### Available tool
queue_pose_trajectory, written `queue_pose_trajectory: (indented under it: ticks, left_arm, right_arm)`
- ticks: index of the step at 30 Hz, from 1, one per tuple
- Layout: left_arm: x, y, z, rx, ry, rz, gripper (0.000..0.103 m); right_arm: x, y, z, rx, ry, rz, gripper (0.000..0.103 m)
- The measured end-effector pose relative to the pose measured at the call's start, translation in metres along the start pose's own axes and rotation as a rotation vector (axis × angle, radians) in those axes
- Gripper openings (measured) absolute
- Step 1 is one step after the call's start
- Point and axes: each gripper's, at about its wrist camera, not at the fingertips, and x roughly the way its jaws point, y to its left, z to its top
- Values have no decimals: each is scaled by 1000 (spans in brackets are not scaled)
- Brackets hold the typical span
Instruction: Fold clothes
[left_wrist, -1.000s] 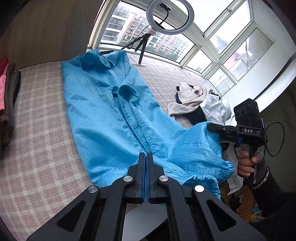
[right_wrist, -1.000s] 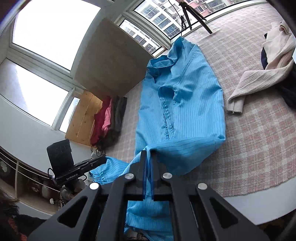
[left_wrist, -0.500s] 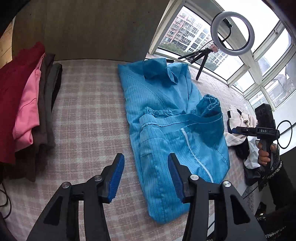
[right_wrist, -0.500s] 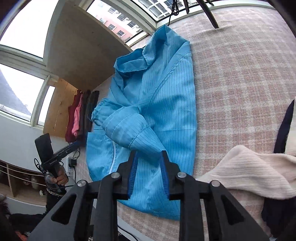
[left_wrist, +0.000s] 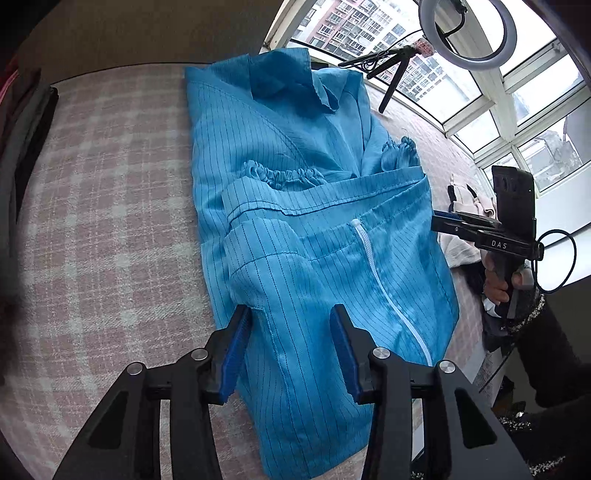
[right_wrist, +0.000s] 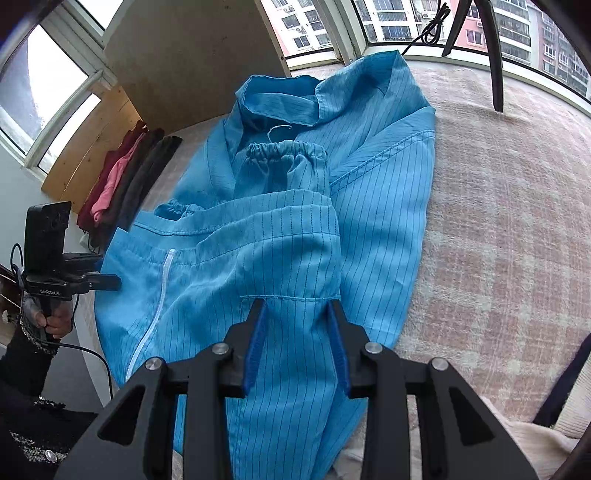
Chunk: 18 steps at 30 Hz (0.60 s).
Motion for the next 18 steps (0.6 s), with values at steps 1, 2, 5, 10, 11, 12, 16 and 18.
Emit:
queue_pose_trajectory:
  ticks: [1,2,5,10,11,12,16,18]
  left_arm:
    - [2,-3,1,13,8,3,21]
    - [3,-8,4,29,19,-6,13]
    - [-6,-27,7,92,7,-6,9]
    - [-21,-35,8,102,-98,-135,17]
    - [-9,-21,10,54,-73,-100,18]
    - [6,-5,12,-6,-41,-57,21]
    - [25,29,7,-131,26,-48,29]
    - [9,19,5,-77,1,-31,39]
  right_arm:
    - [1,0,-1,7,6,23,24]
    - [2,-1,-3,18,13,50,13]
    - [-14,-9,-13,108,10,156,4]
    - [-48,-30,-39,222,24,336,4]
    - [-46,-36,-41,231,41,312,4]
    - [-39,-42,-39,235,53,246,7]
    - [-18,-46,-33,213,104,149,15]
    - [-24,-35,-32,143,111,107,18]
